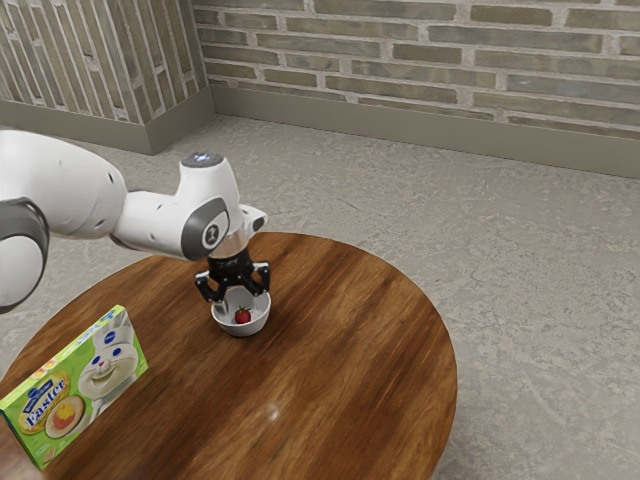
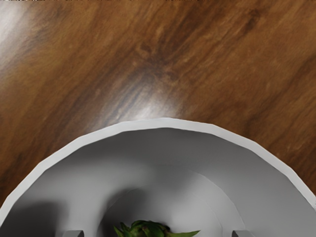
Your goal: Take strawberry from the bowl
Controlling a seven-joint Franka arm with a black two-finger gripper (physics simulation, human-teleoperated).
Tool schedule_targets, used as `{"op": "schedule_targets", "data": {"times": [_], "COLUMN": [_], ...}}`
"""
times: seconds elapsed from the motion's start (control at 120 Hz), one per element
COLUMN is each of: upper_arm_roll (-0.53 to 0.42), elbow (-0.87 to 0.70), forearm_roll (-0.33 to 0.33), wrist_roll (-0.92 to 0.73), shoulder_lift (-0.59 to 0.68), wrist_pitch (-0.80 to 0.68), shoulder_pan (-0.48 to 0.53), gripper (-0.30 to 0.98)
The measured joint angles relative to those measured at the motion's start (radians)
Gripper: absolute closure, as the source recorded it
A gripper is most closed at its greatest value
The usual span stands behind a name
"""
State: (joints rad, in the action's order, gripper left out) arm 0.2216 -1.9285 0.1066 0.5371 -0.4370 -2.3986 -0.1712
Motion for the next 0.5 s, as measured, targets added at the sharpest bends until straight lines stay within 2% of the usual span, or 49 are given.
{"op": "schedule_targets", "data": {"times": [0.5], "upper_arm_roll": [0.0], "elbow": [0.026], "forearm_roll": [0.009], "wrist_roll": [-0.017], "shoulder_lift": [-0.033], "wrist_pitch": [-0.02], "shoulder_pan": [0.001], "gripper": [0.33]}}
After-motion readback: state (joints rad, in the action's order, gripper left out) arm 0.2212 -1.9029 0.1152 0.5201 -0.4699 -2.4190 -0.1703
